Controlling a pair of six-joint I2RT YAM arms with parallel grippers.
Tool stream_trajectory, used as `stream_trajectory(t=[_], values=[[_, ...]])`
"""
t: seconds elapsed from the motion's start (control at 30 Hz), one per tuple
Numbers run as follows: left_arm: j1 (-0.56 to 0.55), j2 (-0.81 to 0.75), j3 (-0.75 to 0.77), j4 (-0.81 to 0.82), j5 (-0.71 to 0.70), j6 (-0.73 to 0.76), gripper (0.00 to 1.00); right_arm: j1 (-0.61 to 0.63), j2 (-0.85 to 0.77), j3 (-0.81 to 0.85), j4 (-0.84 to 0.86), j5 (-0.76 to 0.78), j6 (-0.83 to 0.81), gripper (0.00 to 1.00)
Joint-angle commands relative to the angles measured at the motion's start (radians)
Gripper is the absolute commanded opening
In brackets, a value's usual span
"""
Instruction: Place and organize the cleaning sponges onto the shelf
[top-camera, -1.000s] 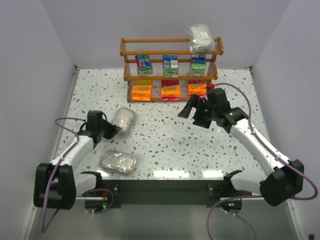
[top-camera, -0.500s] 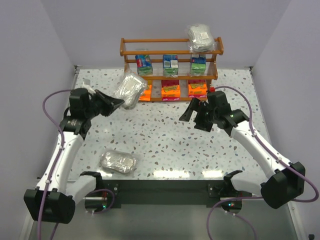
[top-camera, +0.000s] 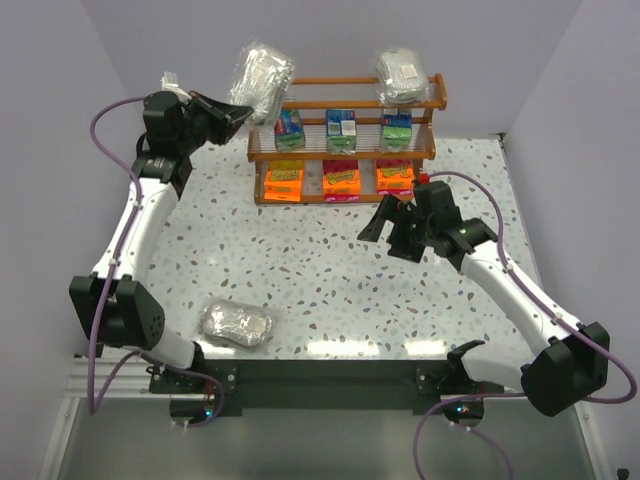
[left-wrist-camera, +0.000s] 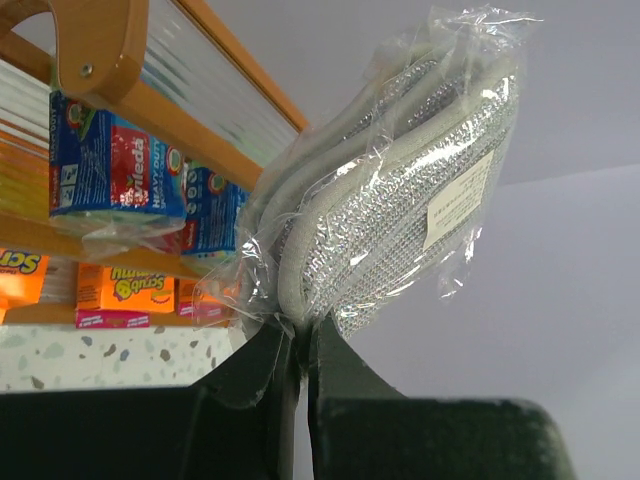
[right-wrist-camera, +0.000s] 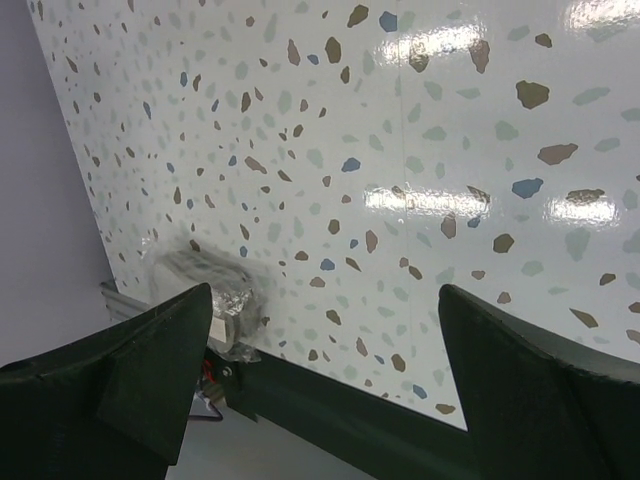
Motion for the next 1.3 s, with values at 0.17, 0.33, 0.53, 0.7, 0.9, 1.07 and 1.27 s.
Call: stream_trajectory(t=[0.17, 0.33, 0.53, 0.7, 0.9, 1.07, 1.27], values=[[-0.014, 0.183, 0.172, 0.206, -0.071, -0.241, 0.00, 0.004, 0.006, -0.015, 0.079, 0.001, 0.014, 0.98], [-0.029, 0.266, 0.304, 0.151, -0.097, -0.280, 0.00, 0.004, 0.009, -0.013, 0.081, 0.004, 0.013, 0.98], [-0.044, 0.291, 0.337, 0.022, -0.161, -0.301, 0.00, 0.004, 0.009, -0.027, 0.090, 0.005, 0.023, 0.98], [-0.061, 0.301, 0.342, -0.041, -0.184, -0.325, 0.00, 0.004, 0.015, -0.041, 0.107, 0.001, 0.031, 0.98], [-0.077, 0.325, 0.370, -0.073, -0.189, -0.352, 0.01, 0.004, 0.018, -0.055, 0.127, 0.001, 0.040, 0.98], [-0.077, 0.349, 0.391, -0.087, -0.184, -0.368, 0.06, 0.004, 0.013, -0.071, 0.139, 0.001, 0.048, 0.98], [-0.078, 0.346, 0.387, -0.090, -0.201, -0.372, 0.18, 0.004, 0.012, -0.081, 0.145, 0.002, 0.054, 0.98]])
